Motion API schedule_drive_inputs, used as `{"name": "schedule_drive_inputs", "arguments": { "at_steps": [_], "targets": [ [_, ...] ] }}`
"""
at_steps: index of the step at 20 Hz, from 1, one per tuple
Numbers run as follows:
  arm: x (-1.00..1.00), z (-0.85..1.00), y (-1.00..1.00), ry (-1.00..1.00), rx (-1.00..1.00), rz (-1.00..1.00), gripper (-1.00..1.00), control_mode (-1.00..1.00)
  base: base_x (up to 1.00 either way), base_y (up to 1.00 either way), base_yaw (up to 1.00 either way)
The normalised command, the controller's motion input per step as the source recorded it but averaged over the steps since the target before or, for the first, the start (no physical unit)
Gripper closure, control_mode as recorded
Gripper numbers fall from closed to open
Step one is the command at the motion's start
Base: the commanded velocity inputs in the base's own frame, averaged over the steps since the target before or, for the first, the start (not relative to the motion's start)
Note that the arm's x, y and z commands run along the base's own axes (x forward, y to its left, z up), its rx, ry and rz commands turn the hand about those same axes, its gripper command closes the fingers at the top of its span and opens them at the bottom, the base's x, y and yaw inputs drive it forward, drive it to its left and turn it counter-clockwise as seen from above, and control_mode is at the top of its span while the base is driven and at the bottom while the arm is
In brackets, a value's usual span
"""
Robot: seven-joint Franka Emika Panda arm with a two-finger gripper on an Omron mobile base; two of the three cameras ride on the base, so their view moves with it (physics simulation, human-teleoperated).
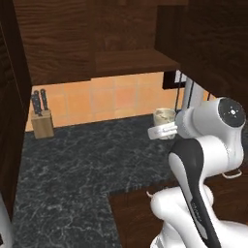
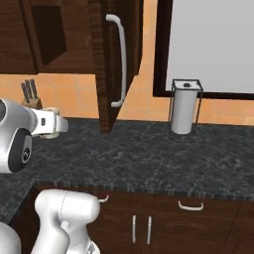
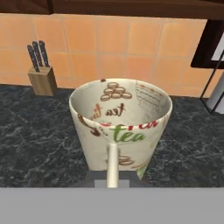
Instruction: Gather all objects into one cabinet and sort the glasses and bowls to opposite sides.
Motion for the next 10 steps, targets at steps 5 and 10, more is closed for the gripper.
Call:
{"name": "schedule_drive_inputs", "arguments": {
  "at_steps": [5,10],
  "targets": [
    [0.00,0.00,0.00,0.00,0.00,0.00,1.00,1.00,-1.00,-0.19,-0.25],
    [0.00,0.00,0.00,0.00,0.00,0.00,1.00,1.00,-1.00,-0.33,-0.35]
  ]
}}
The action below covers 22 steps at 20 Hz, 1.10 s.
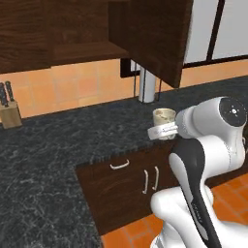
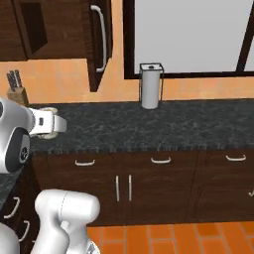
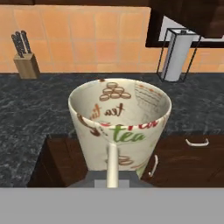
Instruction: Gather all objects into one cabinet and sort the glasses and bowls to opposite sides.
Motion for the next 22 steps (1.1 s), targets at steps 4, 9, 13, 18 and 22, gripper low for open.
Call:
{"name": "schedule_drive_inputs", "arguments": {
  "at_steps": [4,9,13,18,22],
  "targets": [
    [0.00,0.00,0.00,0.00,0.00,0.00,1.00,1.00,-0.95,-0.36,-0.41],
    [0.00,0.00,0.00,0.00,0.00,0.00,1.00,1.00,-0.60,-0.51,-0.54],
    [0.00,0.00,0.00,0.00,0.00,0.00,1.00,1.00,0.10,-0.47,-0.77],
    [0.00,0.00,0.00,0.00,0.00,0.00,1.00,1.00,0.29,-0.40,-0.75],
    [0.00,0.00,0.00,0.00,0.00,0.00,1.00,1.00,0.43,-0.25,-0.73]
  ]
}}
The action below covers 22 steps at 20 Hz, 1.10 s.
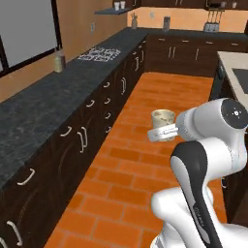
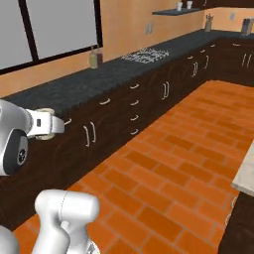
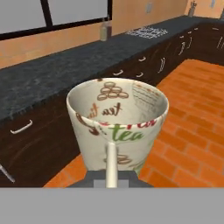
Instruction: Gather all objects into one cabinet and sort the glasses and bowls to opposite sides.
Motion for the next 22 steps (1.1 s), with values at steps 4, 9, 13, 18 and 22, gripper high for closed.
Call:
{"name": "schedule_drive_inputs", "arguments": {
  "at_steps": [4,9,13,18,22],
  "targets": [
    [0.00,0.00,0.00,0.00,0.00,0.00,1.00,1.00,0.60,-0.02,-0.65],
    [0.00,0.00,0.00,0.00,0.00,0.00,1.00,1.00,0.87,0.00,-0.58],
    [0.00,0.00,0.00,0.00,0.00,0.00,1.00,1.00,1.00,0.43,-0.49],
    [0.00,0.00,0.00,0.00,0.00,0.00,1.00,1.00,0.82,0.98,-0.31],
    [0.00,0.00,0.00,0.00,0.00,0.00,1.00,1.00,0.83,0.63,-0.16]
  ]
}}
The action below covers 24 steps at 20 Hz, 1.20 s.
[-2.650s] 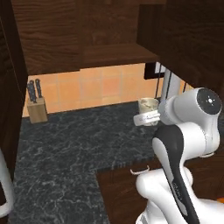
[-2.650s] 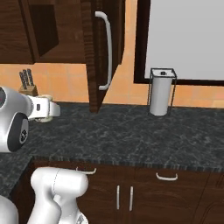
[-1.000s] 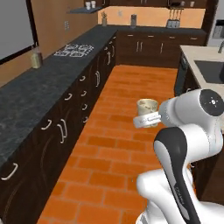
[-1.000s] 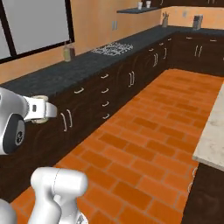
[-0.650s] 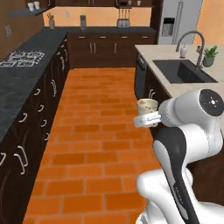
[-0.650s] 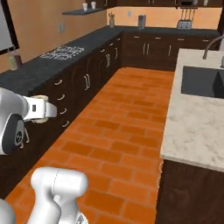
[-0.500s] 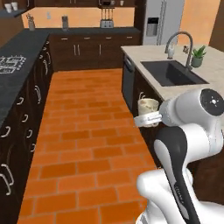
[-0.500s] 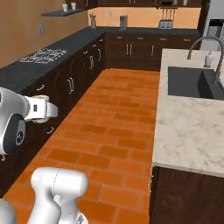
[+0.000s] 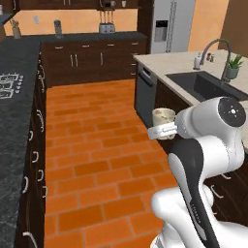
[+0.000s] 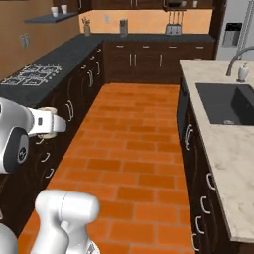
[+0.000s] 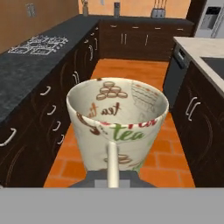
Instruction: Gather all objects into one cabinet and sort the glasses and bowls to opposite sides.
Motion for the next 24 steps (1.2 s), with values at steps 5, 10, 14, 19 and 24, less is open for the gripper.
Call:
{"name": "schedule_drive_inputs", "arguments": {
  "at_steps": [5,10,14,19,24],
  "targets": [
    [0.00,0.00,0.00,0.00,0.00,0.00,1.00,1.00,1.00,-0.28,-0.04],
    [0.00,0.00,0.00,0.00,0.00,0.00,1.00,1.00,1.00,0.21,-0.05],
    [0.00,0.00,0.00,0.00,0.00,0.00,1.00,1.00,1.00,0.17,-0.02],
    [0.00,0.00,0.00,0.00,0.00,0.00,1.00,1.00,1.00,0.04,-0.03],
    [0.00,0.00,0.00,0.00,0.00,0.00,1.00,1.00,1.00,0.05,-0.04]
  ]
}}
